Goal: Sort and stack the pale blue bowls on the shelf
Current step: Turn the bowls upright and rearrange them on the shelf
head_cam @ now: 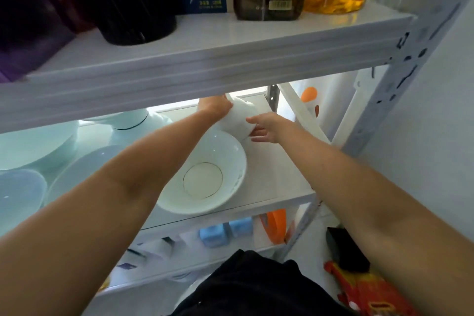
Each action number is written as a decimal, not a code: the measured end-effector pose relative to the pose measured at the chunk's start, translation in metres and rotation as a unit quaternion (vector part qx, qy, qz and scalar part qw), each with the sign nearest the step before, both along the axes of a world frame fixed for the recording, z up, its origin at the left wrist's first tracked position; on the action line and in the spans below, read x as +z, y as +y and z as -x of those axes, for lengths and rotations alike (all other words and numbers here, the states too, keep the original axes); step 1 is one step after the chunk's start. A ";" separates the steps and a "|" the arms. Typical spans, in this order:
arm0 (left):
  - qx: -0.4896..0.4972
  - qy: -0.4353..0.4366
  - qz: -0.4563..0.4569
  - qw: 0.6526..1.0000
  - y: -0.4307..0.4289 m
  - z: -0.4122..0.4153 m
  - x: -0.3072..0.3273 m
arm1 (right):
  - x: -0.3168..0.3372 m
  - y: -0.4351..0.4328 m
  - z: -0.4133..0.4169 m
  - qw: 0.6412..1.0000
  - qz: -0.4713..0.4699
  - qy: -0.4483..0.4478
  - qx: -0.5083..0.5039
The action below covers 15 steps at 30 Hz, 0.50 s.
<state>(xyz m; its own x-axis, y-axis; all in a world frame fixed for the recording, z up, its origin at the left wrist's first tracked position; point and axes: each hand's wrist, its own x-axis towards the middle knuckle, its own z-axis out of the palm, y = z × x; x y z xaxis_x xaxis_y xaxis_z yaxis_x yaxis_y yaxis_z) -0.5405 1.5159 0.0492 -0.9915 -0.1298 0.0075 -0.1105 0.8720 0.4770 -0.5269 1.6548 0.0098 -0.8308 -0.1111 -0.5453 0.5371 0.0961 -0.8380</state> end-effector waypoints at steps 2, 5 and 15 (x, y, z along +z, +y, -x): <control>0.033 -0.010 -0.058 0.998 -0.002 0.005 0.001 | 0.010 -0.003 0.005 0.998 0.046 0.006 -0.048; 0.068 -0.019 -0.186 0.980 -0.008 0.012 0.001 | 0.031 -0.009 0.011 0.992 0.091 0.037 -0.074; 0.053 -0.096 -0.370 0.923 -0.038 0.014 -0.004 | 0.054 -0.020 0.034 0.965 -0.203 0.166 0.020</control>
